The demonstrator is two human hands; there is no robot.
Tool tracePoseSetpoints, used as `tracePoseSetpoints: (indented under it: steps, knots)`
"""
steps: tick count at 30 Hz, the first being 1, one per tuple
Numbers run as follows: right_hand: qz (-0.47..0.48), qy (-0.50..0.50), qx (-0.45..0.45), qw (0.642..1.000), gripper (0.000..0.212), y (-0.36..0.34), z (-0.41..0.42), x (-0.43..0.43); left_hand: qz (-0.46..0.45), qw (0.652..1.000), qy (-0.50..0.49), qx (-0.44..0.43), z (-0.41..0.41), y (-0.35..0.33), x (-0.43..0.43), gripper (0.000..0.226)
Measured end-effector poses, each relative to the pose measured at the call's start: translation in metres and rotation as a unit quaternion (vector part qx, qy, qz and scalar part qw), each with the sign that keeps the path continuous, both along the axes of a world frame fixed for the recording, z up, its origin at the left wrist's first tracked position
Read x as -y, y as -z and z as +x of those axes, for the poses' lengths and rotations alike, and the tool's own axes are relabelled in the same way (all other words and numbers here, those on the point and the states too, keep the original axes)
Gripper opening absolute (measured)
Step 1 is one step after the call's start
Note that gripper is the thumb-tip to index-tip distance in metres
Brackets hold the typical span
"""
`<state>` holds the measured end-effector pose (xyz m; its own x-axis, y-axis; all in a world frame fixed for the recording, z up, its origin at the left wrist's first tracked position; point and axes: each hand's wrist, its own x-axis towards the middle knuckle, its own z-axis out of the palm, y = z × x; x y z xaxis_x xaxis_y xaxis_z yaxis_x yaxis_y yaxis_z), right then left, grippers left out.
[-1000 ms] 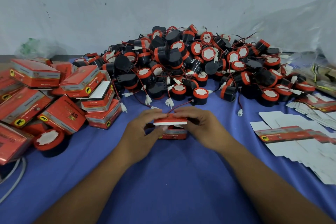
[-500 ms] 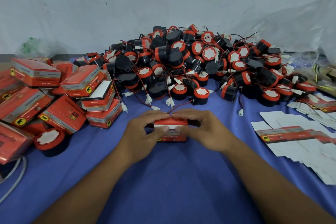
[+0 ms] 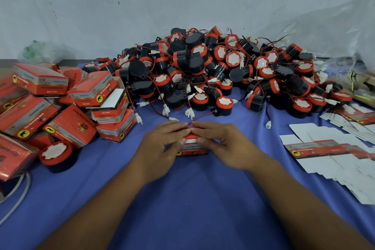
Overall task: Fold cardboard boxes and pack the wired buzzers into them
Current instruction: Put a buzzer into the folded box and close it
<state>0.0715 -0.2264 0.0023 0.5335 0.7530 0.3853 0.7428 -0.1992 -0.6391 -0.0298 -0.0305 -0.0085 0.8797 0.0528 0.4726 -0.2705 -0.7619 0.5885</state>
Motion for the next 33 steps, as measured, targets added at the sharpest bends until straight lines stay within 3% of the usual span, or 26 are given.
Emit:
tracePoseSetpoints:
  steps: [4,12,16,27,33]
  knots:
    - [-0.028,-0.001,0.096,0.995,0.034,-0.001,0.0,-0.002,0.069,0.998,0.01,0.009,-0.001,0.0,0.0,0.036]
    - [0.038,0.015,0.12,0.992,0.029,0.006,0.001,-0.008,0.085,0.996,-0.003,0.035,-0.001,-0.001,0.0,0.031]
    - [0.041,0.041,0.072,0.996,0.03,0.008,0.005,-0.011,0.03,0.999,-0.009,0.04,-0.001,-0.003,0.0,0.029]
    - [-0.004,0.019,0.068,0.997,0.035,0.011,0.004,-0.006,0.119,0.992,0.028,0.007,-0.003,-0.002,-0.006,0.044]
    - [-0.008,0.013,0.016,1.0,0.058,0.015,0.004,-0.004,0.137,0.99,0.028,0.024,-0.004,0.002,-0.008,0.043]
